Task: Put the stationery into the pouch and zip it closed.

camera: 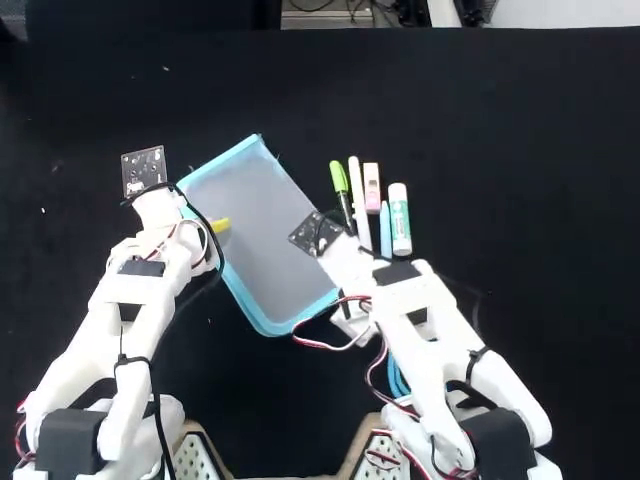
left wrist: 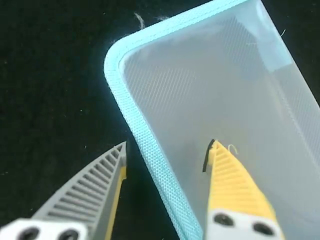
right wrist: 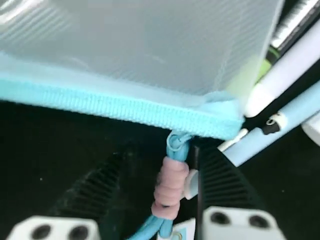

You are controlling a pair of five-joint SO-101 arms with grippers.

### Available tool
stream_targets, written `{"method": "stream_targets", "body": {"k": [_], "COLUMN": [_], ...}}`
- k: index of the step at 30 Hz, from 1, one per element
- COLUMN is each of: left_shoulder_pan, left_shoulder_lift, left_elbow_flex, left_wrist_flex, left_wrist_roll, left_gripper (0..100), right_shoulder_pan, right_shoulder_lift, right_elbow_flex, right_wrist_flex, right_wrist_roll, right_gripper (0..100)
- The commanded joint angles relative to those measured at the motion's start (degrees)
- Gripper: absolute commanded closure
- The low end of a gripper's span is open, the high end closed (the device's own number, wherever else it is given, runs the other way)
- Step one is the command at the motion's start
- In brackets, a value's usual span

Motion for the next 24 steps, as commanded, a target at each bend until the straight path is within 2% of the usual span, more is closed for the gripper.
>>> {"method": "stream_targets", "body": {"k": [1,8,13,16,19,24], "left_shoulder_pan": [-0.13,-0.13,-0.13,-0.13,-0.13,-0.48], "left_shoulder_lift": [-1.93,-1.93,-1.93,-1.93,-1.93,-1.93], "left_elbow_flex": [-0.92,-0.92,-1.01,-1.01,-1.01,-1.45], "left_wrist_flex": [0.35,0.35,0.35,0.35,0.35,1.76], "left_wrist_roll": [-0.26,-0.26,-0.26,-0.26,-0.26,-0.26], "left_gripper": [75,75,75,75,75,75], "right_shoulder_pan": [-0.18,5.8,3.16,3.08,2.99,1.93], "right_shoulder_lift": [-0.04,-0.04,-0.48,-0.75,-3.91,-15.25], "right_elbow_flex": [0.13,-0.48,1.63,0.57,-3.21,-15.34], "right_wrist_flex": [-0.44,-5.63,-5.54,-5.1,0.0,15.47], "right_wrist_roll": [1.32,1.67,6.95,5.1,4.04,3.78], "right_gripper": [81.7,82.2,97.4,98.8,98.8,98.8]}}
